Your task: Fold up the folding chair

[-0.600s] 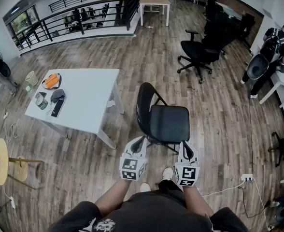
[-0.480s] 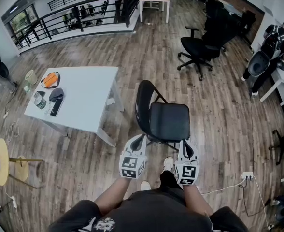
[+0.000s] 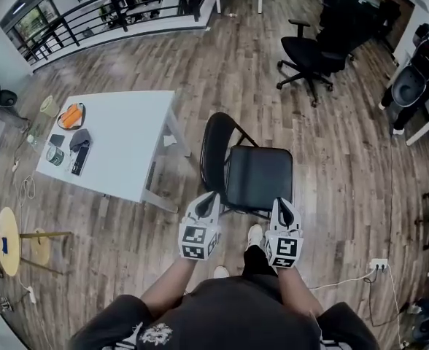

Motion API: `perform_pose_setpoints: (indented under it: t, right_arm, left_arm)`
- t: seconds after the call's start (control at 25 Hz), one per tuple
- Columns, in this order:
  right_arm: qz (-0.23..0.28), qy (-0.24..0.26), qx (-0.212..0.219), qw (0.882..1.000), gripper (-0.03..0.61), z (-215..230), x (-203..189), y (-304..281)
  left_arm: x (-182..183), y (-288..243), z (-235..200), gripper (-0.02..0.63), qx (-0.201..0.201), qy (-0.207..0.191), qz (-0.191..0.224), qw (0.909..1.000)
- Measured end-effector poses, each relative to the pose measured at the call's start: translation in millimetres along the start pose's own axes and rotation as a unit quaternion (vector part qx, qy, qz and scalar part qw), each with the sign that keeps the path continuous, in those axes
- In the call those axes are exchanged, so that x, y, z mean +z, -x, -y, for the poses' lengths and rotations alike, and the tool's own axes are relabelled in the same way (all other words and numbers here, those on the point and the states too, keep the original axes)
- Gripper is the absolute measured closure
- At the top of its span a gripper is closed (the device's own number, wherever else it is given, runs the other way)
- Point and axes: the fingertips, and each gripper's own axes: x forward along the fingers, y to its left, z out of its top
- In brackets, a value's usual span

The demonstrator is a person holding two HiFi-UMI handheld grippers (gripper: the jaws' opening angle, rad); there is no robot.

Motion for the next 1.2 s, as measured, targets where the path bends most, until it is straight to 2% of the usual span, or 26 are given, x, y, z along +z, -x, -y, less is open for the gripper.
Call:
perform_pose_setpoints:
  t: [0.2,0.52,0.72,0.88,1.08,1.2]
  right_arm:
    - [-0.013,-0.006,0.014,1.000,0.565,31,-7,-50]
    - [-0.065,-0.012,0.021,0.998,0.565,96,-53,-121]
    - [-0.102,-0.033,0.025,0.994,0.565,122,-93,-159]
    - [-0.127,-0.046,0.026,0.991,0.565,144,-126,-195]
    - [-0.170,-0.065,0.014,0.983,0.565,169,-186,-226]
    - [-0.195,-0.084,0.014,0.977,0.565,184,-223,-239]
  left_arm:
    - [-1,-56,-3,0.609,0.010,0.001,-0.025,0.9996]
    - [-15,-149,-21,0.609,0.044,0.006,-0.089,0.9951]
    - [-22,-183,-46,0.609,0.077,0.006,-0.113,0.9905]
    - [-28,-218,-61,0.609,0.088,-0.005,-0.129,0.9878]
    - [-44,-253,-77,0.609,0.090,-0.010,-0.159,0.9832]
    - [-48,-270,-88,0.609,0.103,-0.024,-0.185,0.9770]
